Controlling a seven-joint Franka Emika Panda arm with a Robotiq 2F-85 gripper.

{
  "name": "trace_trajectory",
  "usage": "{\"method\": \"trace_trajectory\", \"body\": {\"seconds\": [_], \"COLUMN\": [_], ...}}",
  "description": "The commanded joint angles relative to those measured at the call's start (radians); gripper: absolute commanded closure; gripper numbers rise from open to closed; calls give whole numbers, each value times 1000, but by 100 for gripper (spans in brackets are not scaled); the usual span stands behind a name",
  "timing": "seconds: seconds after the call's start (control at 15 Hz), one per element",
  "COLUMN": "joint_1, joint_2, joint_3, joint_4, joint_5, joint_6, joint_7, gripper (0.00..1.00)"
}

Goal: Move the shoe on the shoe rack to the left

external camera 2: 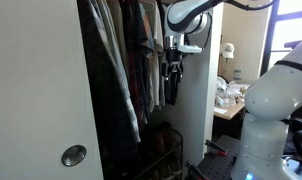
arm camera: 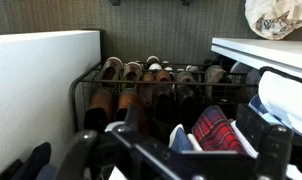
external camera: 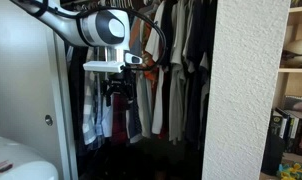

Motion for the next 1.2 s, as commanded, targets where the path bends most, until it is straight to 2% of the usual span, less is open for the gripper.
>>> {"method": "trace_trajectory", "body": {"seconds": [0.0, 1.0, 1.13], "joint_1": [-4, -4, 8], "joint_2": [0, 0, 51], "joint_3": [3, 3, 19], "joint_4": [2, 2, 13], "joint_5": [2, 2, 9], "joint_6": [-2, -2, 28], "joint_7": [-2, -2, 9], "gripper": [0, 0, 0]}}
